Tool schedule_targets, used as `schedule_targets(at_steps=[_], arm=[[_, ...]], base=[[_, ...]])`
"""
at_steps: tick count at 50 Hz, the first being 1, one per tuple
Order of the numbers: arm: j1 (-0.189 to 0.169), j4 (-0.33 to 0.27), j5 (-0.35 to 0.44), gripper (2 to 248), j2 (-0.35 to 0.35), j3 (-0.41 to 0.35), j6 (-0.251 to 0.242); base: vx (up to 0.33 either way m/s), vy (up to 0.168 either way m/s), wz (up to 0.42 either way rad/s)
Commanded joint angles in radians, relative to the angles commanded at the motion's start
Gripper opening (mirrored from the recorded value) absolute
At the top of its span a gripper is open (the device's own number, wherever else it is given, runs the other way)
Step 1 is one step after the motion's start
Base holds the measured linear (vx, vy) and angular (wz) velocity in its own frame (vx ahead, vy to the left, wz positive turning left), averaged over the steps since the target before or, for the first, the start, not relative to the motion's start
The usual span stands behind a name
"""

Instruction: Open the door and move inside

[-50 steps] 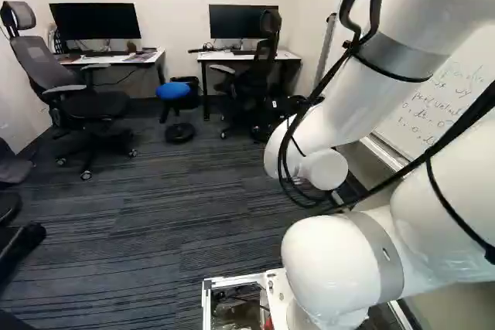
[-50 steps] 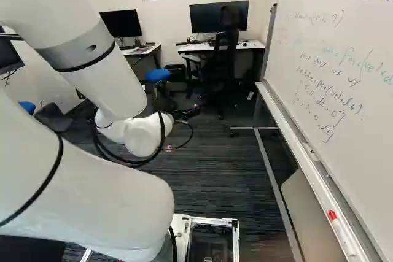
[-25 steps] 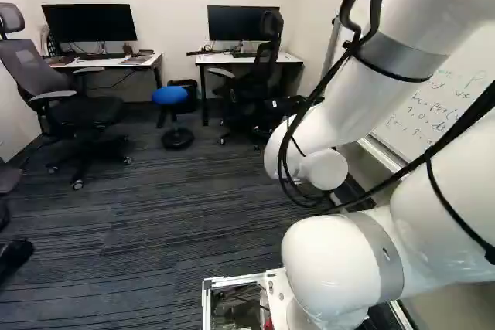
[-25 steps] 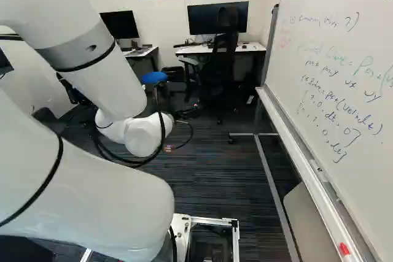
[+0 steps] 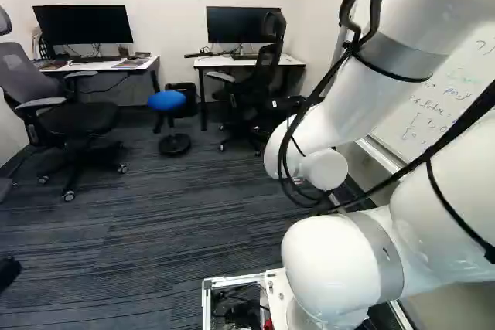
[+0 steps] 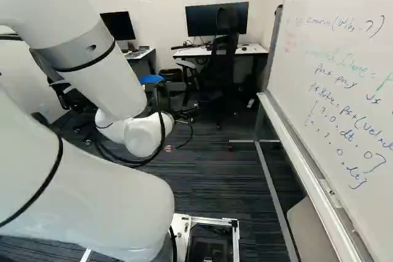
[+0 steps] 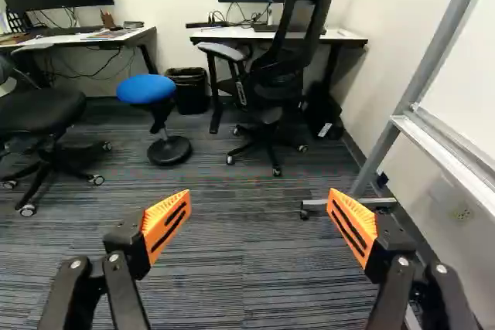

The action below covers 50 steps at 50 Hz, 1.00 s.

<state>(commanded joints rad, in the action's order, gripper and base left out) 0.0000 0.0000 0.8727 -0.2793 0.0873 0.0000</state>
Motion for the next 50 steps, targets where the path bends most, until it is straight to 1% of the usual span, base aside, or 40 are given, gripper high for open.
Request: schedule_targets(at_steps=[35,46,50], arm=[[0.0,0.0,0.0,247,0.0,0.0,0.0],[0.0,0.0,0.0,247,0.0,0.0,0.0],[0.0,0.0,0.0,247,0.01,0.008,0.0]], base=[[0.183,-0.001,-0.013],[0.123,-0.001,-0.014],[0.053,-0.002,-0.01]])
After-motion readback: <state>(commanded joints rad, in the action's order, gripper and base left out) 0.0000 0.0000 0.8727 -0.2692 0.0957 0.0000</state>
